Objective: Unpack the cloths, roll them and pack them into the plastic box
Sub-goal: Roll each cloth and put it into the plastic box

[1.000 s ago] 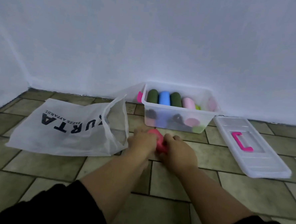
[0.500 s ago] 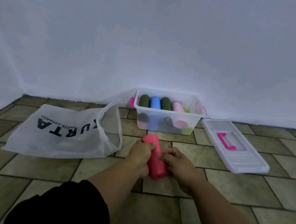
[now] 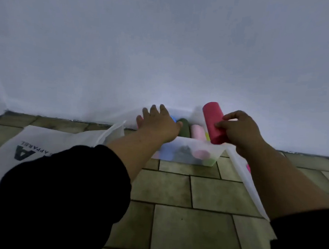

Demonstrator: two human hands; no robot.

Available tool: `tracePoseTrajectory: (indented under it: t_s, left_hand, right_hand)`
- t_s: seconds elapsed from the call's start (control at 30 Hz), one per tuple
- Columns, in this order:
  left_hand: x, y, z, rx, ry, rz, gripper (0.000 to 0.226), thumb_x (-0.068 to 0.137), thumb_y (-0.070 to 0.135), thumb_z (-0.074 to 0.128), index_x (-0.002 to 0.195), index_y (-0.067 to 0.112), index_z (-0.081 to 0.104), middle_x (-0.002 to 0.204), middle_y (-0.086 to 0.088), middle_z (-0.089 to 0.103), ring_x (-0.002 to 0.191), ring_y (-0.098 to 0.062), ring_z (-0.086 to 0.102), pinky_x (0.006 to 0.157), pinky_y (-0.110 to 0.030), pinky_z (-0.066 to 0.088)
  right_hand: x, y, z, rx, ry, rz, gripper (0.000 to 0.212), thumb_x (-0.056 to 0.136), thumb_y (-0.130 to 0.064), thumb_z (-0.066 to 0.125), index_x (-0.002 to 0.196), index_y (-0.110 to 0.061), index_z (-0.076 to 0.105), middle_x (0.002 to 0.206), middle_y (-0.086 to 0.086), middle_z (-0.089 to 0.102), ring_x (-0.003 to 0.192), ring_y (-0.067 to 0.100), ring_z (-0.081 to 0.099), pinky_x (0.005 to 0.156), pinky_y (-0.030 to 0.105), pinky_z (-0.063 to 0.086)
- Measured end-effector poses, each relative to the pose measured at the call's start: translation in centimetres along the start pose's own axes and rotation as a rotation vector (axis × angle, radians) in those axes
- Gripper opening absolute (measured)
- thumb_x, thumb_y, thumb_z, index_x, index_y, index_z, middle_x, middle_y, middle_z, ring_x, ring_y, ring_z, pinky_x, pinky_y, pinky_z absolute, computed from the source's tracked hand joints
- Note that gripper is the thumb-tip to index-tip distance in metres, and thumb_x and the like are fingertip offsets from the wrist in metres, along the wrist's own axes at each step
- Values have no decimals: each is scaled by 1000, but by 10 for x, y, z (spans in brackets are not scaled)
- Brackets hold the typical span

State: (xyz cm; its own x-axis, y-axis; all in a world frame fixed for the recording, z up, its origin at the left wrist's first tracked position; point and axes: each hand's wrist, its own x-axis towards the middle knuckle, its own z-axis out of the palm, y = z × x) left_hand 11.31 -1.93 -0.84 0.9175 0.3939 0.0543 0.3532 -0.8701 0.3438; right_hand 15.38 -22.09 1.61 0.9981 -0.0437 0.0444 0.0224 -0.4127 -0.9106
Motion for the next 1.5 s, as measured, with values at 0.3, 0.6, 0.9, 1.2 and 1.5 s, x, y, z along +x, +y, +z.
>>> tracePoseTrajectory:
  t_s: [0.3, 0.6, 0.9, 1.2, 1.5]
  left_hand:
    - [21, -7, 28, 211, -245, 18, 91, 81, 73, 26, 150, 20, 0, 159, -12, -9, 140, -44, -15, 113, -53, -7]
    - [12, -3, 19, 308, -289, 93, 75, 87, 61, 16, 151, 24, 7, 159, -8, -6, 145, -31, -12, 110, -57, -14]
    - [16, 2, 15, 369, -421, 85, 78, 82, 61, 8, 149, 25, 21, 158, -6, 19, 146, -24, 7, 111, -59, -9]
    - [16, 1, 15, 333, -449, 60, 80, 81, 65, 7, 150, 26, 18, 158, -6, 17, 146, -24, 8, 112, -58, -8]
    - [18, 1, 17, 330, -428, 72, 87, 78, 75, 0, 149, 29, 16, 158, -6, 17, 145, -25, 10, 111, -59, -10]
  right_hand:
    - [54, 16, 58, -1120, -226, -162, 23, 90, -25, 46, 104, -13, 60, 83, 6, 53, 88, 27, 55, 77, 36, 45]
    - [47, 3, 60, -1273, -263, -190, 14, 82, -20, 49, 84, -16, 63, 80, 2, 56, 82, 23, 55, 72, 33, 46]
    - [38, 10, 60, -1128, -463, -87, 42, 95, -23, 31, 129, -6, 49, 131, 18, 54, 119, 34, 48, 104, 44, 36]
    - [27, 2, 69, -1070, -324, -405, 31, 91, -18, 45, 118, -15, 61, 115, 8, 63, 102, 26, 59, 91, 38, 49]
    - [30, 12, 87, -1203, -531, -547, 34, 95, -12, 36, 119, -14, 60, 118, 7, 63, 102, 24, 59, 63, 23, 34]
